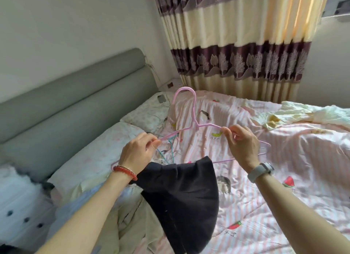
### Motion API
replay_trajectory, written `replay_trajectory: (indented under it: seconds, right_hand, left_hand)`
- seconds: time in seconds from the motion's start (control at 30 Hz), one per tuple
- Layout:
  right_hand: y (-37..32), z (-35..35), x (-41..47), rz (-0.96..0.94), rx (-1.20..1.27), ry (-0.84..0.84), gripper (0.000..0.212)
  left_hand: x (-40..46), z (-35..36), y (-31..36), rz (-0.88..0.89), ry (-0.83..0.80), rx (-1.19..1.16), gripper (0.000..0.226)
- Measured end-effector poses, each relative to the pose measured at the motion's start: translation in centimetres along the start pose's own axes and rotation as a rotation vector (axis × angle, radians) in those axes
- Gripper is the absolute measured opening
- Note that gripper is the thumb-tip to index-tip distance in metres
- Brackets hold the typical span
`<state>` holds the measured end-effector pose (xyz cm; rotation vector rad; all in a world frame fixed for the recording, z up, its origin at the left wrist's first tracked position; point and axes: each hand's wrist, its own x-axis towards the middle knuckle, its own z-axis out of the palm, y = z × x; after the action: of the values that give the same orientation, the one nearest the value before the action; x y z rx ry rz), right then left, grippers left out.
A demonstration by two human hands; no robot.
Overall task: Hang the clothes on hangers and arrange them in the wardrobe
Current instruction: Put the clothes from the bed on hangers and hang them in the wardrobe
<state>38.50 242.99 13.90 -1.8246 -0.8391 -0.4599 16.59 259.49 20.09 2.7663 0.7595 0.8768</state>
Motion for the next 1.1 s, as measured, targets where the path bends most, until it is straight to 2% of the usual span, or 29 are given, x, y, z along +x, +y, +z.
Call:
replay_trajectory:
  seconds: [0.13,0.3,0.4,0.53,0.67,0.77,0.87,1.0,1.1]
  right_hand:
    - [-6.3,6.0,-0.6,-0.080,0.175,-0.083,0.022]
    - [-15.2,11.0,-6.2,-0.079,0.513,-0.317,0.022]
    - [-20.9,12.0,-10.6,-0.101,0.636,-0.430,0.023]
    - [-27.8,10.6,-15.2,-0.335,0.658,-0.547,0.019]
    - [-33.7,7.7,-21.4,-0.500,0.739,-0.689,0.020]
    - [-37.3,5.1,-26.7,-0.627,0.801,-0.871,0.021]
    - [-40.3,2.1,-31.8,-0.851,0.878,-1.049,0.013]
    - [-43.7,-2.7,-38.5,-1.187,0.959,-1.156,0.016]
    - [-46.4,-6.7,-43.5,-1.367,1.043,-1.216,0.017]
  left_hand:
    - [-5.8,-6.0,-1.4,-0.192,0.092,0.023,0.012]
    - [-12.8,-14.8,-1.5,-0.347,0.282,0.176,0.006]
    - [-18.7,-19.4,-1.9,-0.483,0.325,0.262,0.007]
    - [-29.4,-22.8,-1.6,-0.741,0.419,0.195,0.007]
    - [-39.2,-25.6,1.6,-0.907,0.557,0.240,0.013]
    - [-46.3,-27.9,5.0,-1.051,0.639,0.357,0.016]
    - [-53.2,-29.3,9.2,-1.215,0.698,0.516,0.012]
    - [-61.1,-31.0,15.8,-1.328,0.770,0.679,0.022]
    - [-66.0,-32.4,20.3,-1.393,0.796,0.925,0.032]
